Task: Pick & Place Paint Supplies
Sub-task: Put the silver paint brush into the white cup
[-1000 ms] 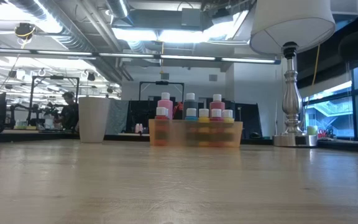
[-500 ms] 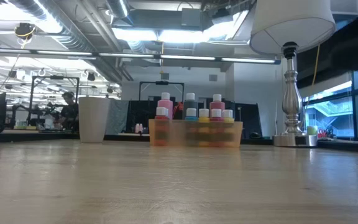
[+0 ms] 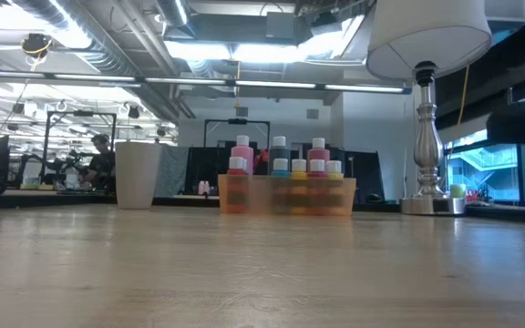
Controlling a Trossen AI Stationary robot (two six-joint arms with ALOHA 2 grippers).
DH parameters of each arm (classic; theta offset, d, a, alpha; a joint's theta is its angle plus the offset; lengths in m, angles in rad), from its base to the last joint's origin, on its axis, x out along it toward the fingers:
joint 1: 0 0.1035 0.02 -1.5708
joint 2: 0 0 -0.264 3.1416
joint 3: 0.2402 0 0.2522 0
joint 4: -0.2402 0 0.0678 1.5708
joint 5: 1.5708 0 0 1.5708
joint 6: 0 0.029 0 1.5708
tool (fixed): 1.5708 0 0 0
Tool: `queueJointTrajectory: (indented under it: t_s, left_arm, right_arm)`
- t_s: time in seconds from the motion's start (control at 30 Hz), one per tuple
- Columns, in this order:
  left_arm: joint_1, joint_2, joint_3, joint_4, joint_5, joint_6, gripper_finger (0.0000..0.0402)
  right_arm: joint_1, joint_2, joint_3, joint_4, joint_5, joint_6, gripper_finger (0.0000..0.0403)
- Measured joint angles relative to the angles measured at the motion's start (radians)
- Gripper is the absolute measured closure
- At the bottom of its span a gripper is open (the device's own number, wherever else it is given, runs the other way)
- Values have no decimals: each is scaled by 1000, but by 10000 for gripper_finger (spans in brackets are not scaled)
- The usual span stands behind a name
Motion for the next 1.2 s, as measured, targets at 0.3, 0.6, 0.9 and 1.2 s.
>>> queueJointTrajectory:
  t_s: [0.3, 0.6, 0.9, 1.2]
  left_arm:
    - [0, 0, 0, 0, 1, 1, 164]
    - [0, 0, 0, 0, 25, 7, 164]
    - [0, -1, 0, 0, 36, 7, 164]
    - [0, -1, 0, 0, 36, 0, 164]
  right_arm:
    - [-1, -8, -52, 43, -22, 8, 176]
    - [-1, -6, -55, 45, -33, 28, 176]
    - [0, -6, -55, 40, -40, 63, 177]
    - [0, -6, -55, 36, -45, 113, 178]
